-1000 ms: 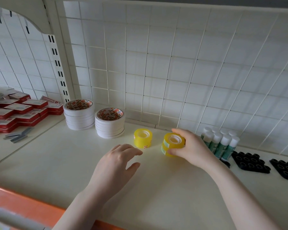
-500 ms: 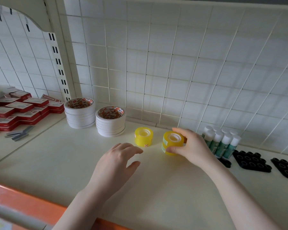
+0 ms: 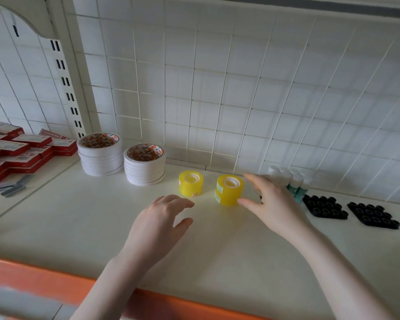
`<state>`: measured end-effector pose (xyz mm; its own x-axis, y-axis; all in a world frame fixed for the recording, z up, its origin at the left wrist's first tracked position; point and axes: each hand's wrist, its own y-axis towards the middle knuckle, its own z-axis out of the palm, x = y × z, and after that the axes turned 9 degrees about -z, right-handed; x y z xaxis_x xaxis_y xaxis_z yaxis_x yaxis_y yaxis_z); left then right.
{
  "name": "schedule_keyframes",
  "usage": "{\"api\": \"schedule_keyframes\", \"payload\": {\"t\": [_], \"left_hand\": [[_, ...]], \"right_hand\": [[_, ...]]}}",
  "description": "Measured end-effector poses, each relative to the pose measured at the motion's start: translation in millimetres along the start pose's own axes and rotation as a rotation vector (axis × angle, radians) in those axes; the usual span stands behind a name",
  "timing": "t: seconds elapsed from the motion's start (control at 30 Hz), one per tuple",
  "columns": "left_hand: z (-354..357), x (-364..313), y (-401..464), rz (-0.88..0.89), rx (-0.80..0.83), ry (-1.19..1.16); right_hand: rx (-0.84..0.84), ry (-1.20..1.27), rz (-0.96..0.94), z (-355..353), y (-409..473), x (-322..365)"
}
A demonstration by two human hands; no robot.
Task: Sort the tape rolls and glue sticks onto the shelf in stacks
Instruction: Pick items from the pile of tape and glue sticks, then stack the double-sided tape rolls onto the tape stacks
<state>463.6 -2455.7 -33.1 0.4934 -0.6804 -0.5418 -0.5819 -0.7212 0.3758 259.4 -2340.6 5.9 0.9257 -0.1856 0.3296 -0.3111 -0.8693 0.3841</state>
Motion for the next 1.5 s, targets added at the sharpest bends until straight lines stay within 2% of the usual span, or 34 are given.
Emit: {"api": "schedule_keyframes", "payload": {"t": [0.23, 0.43, 0.67, 0.9, 1.27, 1.5], "left_hand": [[7, -36, -15, -0.013, 0.043, 0.082], [45, -101, -38, -0.029, 0.054, 0.098], [130, -227, -69, -0.040, 0.024, 0.090], [205, -359, -94, -0.042, 0.044, 0.088], [252, -466, -98, 0.079, 0.135, 0.043], [292, -528, -112, 0.152, 0.172, 0.010]], "right_hand": [[-0.094, -0.123, 0.131, -24, -79, -27], [-0.179, -0.230, 0.251, -57, -158, -93], [-0.318, -0.419, 0.176, -135, -251, -206], [-0.368, -0.436, 0.202, -218, -327, -320], [-0.539, -0.518, 0.284, -276, -405, -381], [-0.567, -0.513, 0.329, -316, -455, -421]]}}
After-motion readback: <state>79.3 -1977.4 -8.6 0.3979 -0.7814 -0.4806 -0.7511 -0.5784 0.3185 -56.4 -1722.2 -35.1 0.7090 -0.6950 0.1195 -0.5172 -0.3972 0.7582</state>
